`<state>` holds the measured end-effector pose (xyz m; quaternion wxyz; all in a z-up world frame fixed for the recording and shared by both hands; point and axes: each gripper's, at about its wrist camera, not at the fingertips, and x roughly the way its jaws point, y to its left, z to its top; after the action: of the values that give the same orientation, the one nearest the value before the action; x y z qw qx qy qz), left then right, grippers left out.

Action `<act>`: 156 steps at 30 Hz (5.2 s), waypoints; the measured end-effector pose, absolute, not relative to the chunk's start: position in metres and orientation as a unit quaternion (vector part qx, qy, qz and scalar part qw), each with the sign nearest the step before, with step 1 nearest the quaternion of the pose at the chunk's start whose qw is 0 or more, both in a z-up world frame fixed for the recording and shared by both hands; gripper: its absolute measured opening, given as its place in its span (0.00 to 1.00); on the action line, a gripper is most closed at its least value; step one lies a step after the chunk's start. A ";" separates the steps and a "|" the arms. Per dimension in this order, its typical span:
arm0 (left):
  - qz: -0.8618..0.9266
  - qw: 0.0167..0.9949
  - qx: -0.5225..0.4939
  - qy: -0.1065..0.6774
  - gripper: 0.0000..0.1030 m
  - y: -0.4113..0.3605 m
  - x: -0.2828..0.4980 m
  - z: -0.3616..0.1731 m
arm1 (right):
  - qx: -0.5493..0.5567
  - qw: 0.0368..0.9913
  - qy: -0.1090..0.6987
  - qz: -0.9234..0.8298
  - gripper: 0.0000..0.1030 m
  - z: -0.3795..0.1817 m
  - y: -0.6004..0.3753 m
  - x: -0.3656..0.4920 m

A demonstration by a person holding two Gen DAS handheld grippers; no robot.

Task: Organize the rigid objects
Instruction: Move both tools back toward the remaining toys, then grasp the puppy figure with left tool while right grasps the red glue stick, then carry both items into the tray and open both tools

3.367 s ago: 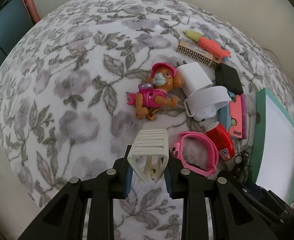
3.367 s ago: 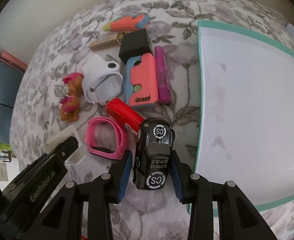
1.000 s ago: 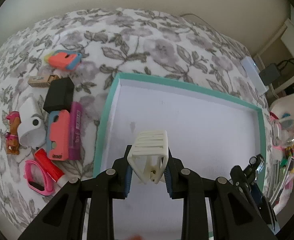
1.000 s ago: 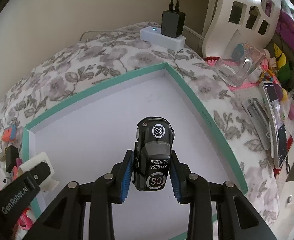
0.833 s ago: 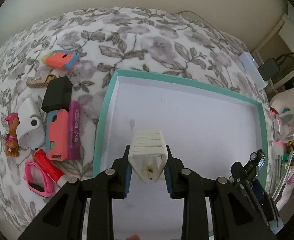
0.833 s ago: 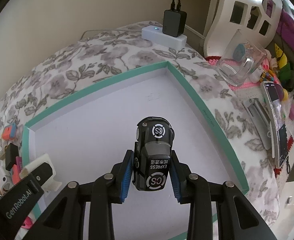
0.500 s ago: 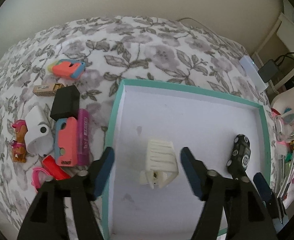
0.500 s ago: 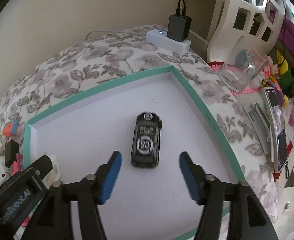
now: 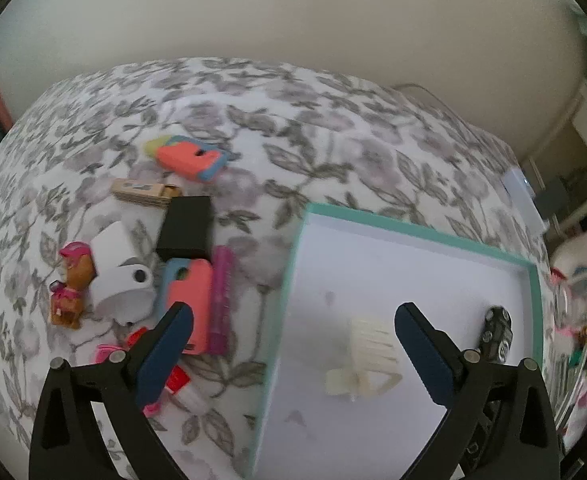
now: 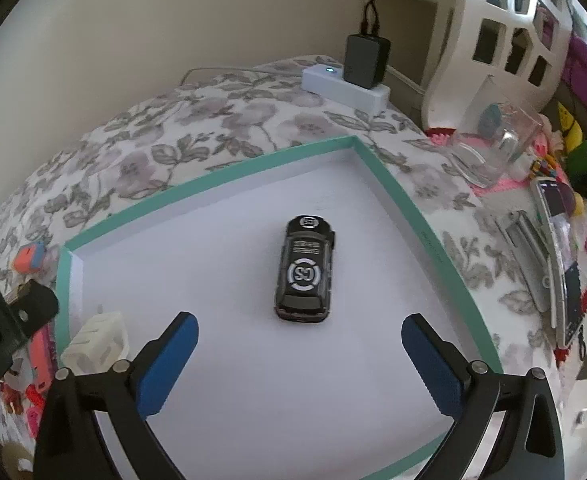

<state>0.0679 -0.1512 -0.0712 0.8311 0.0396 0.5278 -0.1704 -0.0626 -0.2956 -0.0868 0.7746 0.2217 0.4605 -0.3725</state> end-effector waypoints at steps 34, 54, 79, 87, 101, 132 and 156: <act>-0.059 0.792 -0.031 0.607 0.99 0.022 0.152 -0.091 | 0.129 0.860 0.476 -0.135 0.96 -0.044 -0.150 0.042; -0.028 0.777 -0.048 0.627 0.98 0.039 0.164 -0.128 | 0.155 0.803 0.572 -0.057 0.47 -0.107 -0.114 0.063; -0.006 0.775 -0.041 0.631 0.63 0.028 0.158 -0.145 | 0.173 0.793 0.584 -0.026 0.32 -0.117 -0.111 0.060; -0.004 0.775 -0.040 0.631 0.63 0.031 0.158 -0.146 | 0.172 0.790 0.587 -0.034 0.31 -0.116 -0.115 0.058; 0.001 0.780 -0.041 0.625 0.48 0.028 0.156 -0.142 | 0.173 0.791 0.586 -0.030 0.26 -0.116 -0.112 0.059; 0.011 0.795 -0.031 0.606 0.30 0.034 0.148 -0.111 | 0.126 0.789 0.600 -0.034 0.23 -0.120 -0.105 0.054; 0.001 0.798 -0.017 0.602 0.29 0.028 0.144 -0.102 | 0.126 0.795 0.592 -0.035 0.21 -0.113 -0.105 0.049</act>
<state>0.1437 0.0278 -0.1017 0.7980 -0.0167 0.6024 0.0015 0.0494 -0.1045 -0.1133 0.7950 0.1263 0.5923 -0.0350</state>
